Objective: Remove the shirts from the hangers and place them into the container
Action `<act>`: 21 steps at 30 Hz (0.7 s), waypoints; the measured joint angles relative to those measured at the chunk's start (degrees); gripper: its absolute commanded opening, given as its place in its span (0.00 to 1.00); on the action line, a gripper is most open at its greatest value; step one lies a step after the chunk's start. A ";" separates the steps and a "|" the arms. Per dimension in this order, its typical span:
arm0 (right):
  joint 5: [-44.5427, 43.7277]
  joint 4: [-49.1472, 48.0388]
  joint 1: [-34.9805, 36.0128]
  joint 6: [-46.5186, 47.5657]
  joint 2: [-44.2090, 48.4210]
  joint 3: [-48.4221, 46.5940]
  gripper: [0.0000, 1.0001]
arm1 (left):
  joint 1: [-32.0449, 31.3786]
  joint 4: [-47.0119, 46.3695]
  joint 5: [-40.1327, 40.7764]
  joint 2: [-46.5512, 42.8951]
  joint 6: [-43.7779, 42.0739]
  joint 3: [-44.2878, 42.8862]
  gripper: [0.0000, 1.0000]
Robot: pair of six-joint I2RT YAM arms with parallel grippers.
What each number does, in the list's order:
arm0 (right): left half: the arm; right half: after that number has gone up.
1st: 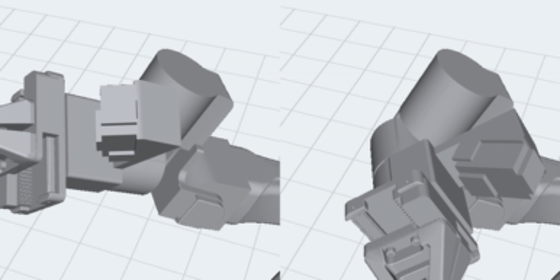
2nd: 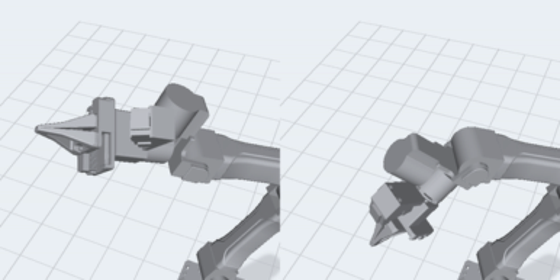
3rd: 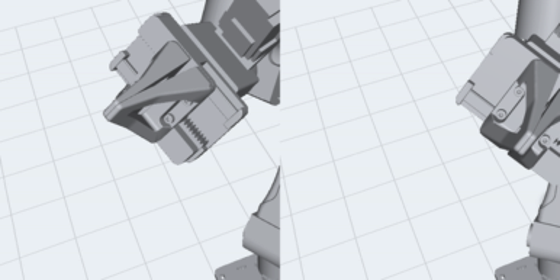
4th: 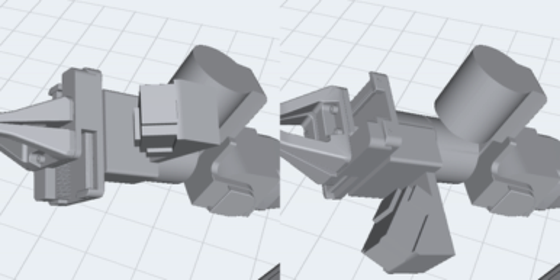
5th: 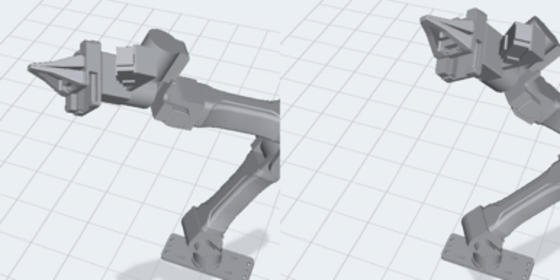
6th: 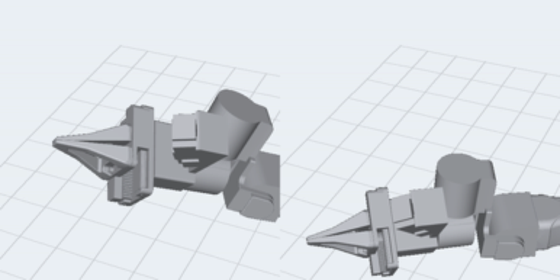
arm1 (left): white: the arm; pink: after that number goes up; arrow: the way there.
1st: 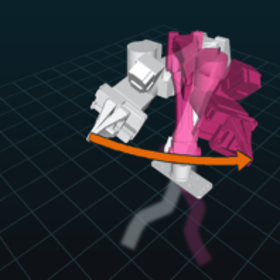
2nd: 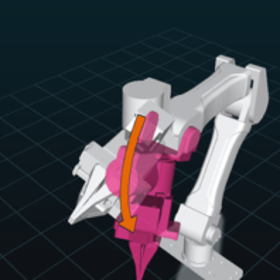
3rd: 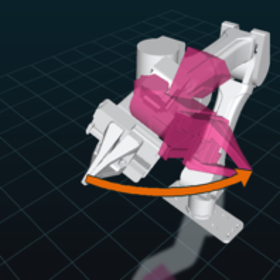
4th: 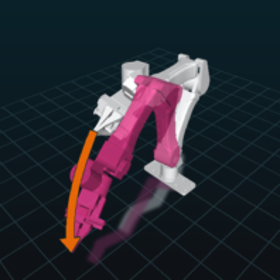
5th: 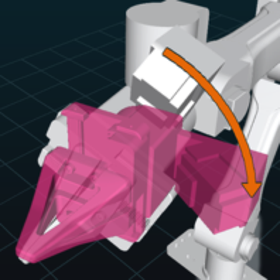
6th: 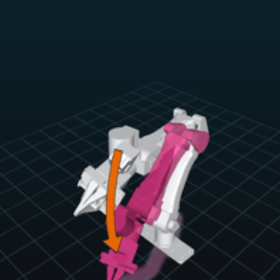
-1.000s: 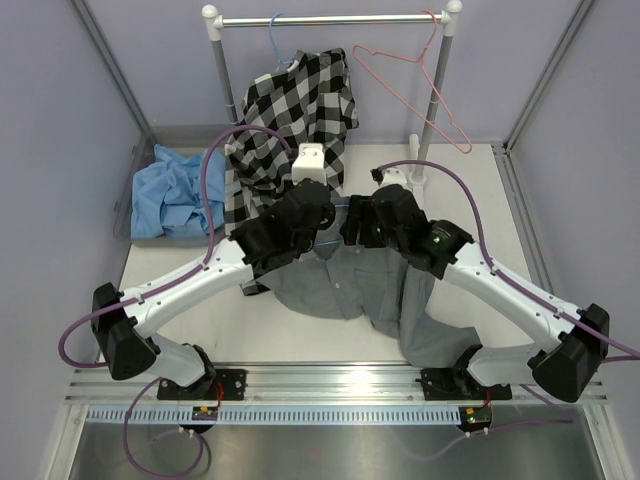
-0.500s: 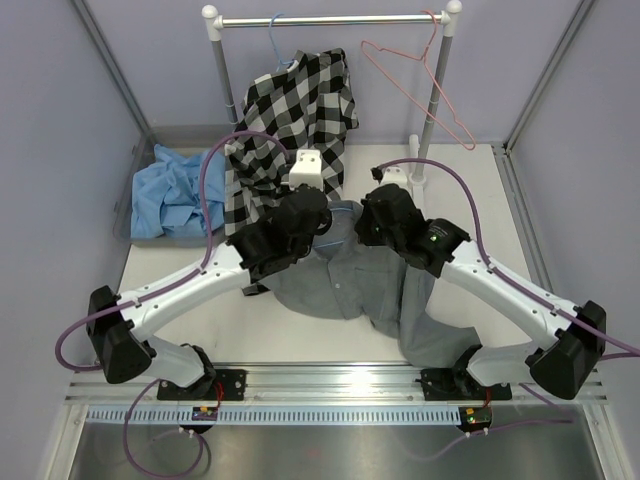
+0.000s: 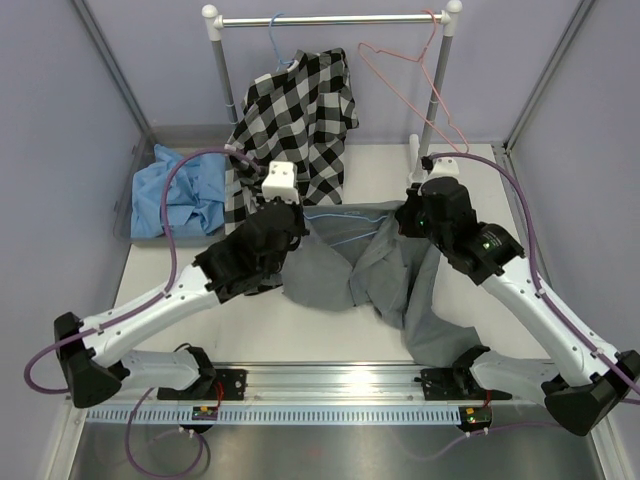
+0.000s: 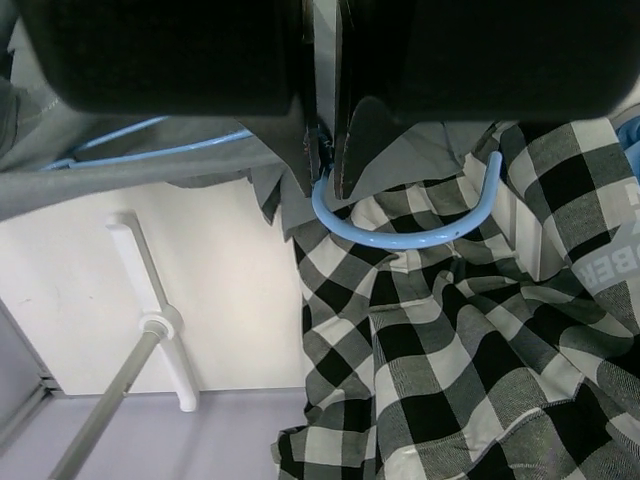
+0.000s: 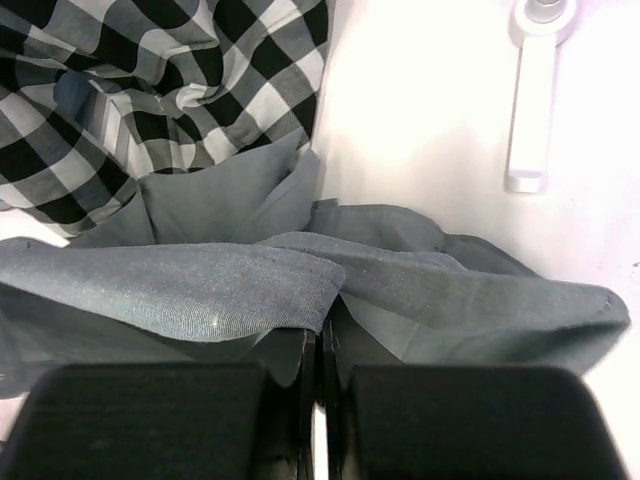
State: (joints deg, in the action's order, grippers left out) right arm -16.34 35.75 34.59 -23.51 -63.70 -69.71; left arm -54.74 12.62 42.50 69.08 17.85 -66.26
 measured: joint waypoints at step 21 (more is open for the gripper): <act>12.26 3.91 -3.89 8.81 1.33 2.89 0.02 | 3.48 -1.49 -10.16 -20.09 -4.72 10.91 0.00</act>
State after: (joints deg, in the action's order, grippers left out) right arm -4.08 39.66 30.70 -14.70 -62.37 -66.83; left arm -51.27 11.14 32.34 48.99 13.13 -55.35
